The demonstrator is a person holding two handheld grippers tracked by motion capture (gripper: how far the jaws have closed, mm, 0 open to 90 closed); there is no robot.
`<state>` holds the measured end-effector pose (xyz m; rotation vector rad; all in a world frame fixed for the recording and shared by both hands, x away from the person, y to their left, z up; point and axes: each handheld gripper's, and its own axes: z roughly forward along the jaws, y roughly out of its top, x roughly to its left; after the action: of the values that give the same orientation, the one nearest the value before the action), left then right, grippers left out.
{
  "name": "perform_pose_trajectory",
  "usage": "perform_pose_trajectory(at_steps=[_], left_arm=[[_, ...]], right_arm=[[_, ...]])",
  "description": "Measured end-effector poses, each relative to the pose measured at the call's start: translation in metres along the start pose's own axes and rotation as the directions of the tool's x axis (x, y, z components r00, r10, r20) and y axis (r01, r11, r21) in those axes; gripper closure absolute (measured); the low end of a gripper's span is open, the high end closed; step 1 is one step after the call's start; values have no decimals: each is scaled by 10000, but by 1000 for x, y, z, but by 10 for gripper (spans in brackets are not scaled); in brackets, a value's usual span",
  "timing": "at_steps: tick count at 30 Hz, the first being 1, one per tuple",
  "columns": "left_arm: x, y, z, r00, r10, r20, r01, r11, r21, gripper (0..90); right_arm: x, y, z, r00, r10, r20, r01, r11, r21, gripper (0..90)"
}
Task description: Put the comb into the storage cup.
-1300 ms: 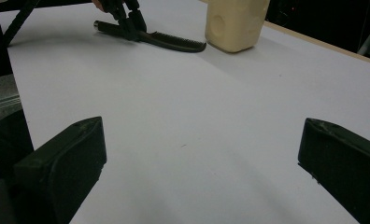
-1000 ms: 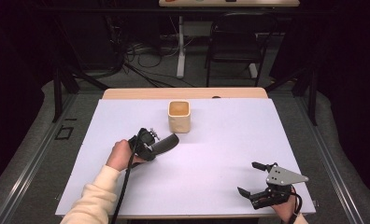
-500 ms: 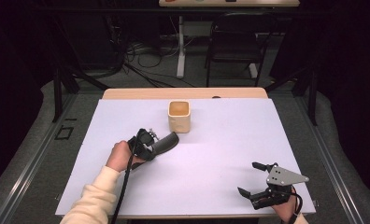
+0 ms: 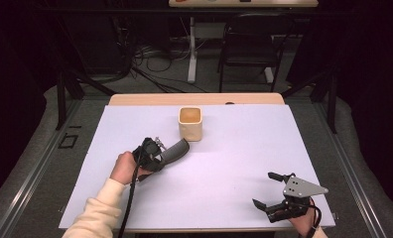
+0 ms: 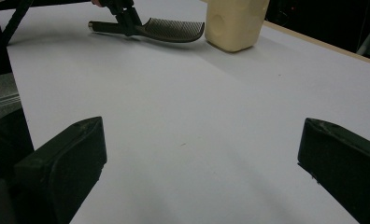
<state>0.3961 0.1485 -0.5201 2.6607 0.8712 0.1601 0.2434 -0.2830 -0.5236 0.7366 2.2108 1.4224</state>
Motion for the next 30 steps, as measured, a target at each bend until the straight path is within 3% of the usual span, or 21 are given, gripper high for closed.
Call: perform_pose_trajectory(at_steps=[17,30], left_arm=[[-3,-8,-14,9999,-99,-31,95,9947,-1020,719],[-6,-10,-21,9998,-195,55,202,9843,-1756,719]], right_arm=[[0,0,-1,10000,5,27,-4,10000,-12,8],[1,0,-1,10000,13,37,-13,10000,-27,8]])
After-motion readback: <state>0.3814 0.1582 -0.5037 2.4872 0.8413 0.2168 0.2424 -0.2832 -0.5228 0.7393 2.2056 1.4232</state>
